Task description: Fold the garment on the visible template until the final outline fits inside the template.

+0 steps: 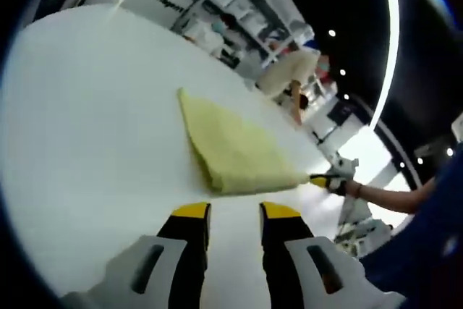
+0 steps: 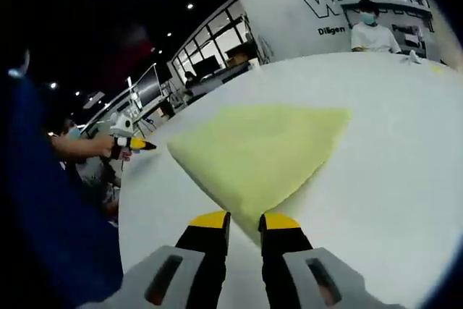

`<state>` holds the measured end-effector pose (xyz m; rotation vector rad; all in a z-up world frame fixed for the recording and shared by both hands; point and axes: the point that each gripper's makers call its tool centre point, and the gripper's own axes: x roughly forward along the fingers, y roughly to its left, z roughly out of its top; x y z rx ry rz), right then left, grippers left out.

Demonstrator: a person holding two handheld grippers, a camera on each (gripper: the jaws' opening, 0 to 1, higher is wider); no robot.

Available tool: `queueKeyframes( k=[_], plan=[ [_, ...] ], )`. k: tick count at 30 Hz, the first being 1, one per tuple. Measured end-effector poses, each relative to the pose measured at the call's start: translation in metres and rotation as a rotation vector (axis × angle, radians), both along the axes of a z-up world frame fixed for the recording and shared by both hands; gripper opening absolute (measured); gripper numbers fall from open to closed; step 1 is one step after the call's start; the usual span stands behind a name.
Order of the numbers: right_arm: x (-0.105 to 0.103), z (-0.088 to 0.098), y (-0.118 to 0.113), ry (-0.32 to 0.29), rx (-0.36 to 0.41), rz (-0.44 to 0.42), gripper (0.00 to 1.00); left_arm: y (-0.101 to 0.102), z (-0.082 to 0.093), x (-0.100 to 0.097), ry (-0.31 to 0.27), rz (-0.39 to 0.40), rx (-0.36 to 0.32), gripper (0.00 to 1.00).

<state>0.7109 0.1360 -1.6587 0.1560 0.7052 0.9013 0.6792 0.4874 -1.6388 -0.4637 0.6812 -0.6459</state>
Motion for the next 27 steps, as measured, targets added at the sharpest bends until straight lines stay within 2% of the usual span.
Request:
queueKeyframes(
  k=[3, 8, 11, 12, 16, 17, 21, 24, 27],
  plan=[
    [-0.003, 0.003, 0.005, 0.005, 0.001, 0.0, 0.11, -0.004, -0.005, 0.003, -0.018, -0.032, 0.047, 0.39],
    [0.0, 0.0, 0.0, 0.035, 0.007, -0.021, 0.09, -0.004, -0.017, 0.026, -0.059, -0.083, 0.078, 0.39],
    [-0.003, 0.003, 0.003, 0.041, 0.007, -0.03, 0.09, -0.009, -0.017, 0.032, -0.112, -0.126, 0.116, 0.4],
    [-0.003, 0.003, 0.003, 0.042, 0.007, -0.032, 0.08, -0.009, -0.018, 0.034, -0.12, -0.135, 0.123, 0.38],
    [-0.003, 0.0, -0.001, 0.05, 0.0, -0.041, 0.06, -0.008, -0.029, 0.038, -0.148, -0.22, 0.244, 0.29],
    [-0.002, -0.001, -0.003, 0.052, -0.001, -0.044, 0.06, -0.014, -0.028, 0.036, -0.163, -0.244, 0.266, 0.26],
    [-0.001, -0.002, -0.004, 0.055, -0.005, -0.047, 0.06, -0.013, -0.023, 0.038, -0.178, -0.252, 0.267, 0.15],
    [-0.001, -0.003, -0.004, 0.057, -0.007, -0.047, 0.05, -0.018, -0.017, 0.044, -0.201, -0.27, 0.282, 0.14],
    [-0.001, -0.003, -0.004, 0.059, -0.012, -0.048, 0.05, -0.018, -0.024, 0.043, -0.194, -0.311, 0.329, 0.08]
  ],
)
